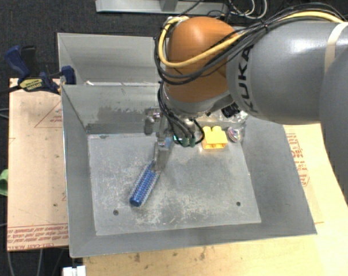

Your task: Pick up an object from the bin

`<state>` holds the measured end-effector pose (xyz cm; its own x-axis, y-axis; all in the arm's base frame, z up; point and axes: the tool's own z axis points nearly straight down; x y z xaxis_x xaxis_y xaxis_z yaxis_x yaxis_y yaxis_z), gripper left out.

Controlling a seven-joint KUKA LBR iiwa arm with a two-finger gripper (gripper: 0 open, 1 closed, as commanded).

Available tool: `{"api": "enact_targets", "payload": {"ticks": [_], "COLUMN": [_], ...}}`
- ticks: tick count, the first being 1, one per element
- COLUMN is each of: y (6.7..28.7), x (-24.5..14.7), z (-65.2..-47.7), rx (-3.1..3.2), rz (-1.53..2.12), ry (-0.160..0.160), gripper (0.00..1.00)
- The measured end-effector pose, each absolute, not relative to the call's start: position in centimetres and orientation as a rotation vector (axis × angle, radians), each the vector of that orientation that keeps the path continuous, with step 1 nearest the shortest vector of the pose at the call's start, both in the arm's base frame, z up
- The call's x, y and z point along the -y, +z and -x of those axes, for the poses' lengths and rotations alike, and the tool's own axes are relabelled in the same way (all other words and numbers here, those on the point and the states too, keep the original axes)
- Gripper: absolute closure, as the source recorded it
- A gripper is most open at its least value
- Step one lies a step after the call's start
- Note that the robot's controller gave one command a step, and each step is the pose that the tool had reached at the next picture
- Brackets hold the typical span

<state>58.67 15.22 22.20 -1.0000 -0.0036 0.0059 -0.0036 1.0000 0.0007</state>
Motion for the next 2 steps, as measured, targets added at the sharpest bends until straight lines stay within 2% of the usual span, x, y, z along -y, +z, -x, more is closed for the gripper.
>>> {"api": "enact_targets", "payload": {"ticks": [1,2], "y": [12.1,6.9], "x": [-13.2,-13.6], "z": [-55.2,-57.6], "rx": [3.093,2.988], "rz": [-0.533,-0.973], "ry": [-0.001,-0.003], "gripper": [0.0,0.0]}}
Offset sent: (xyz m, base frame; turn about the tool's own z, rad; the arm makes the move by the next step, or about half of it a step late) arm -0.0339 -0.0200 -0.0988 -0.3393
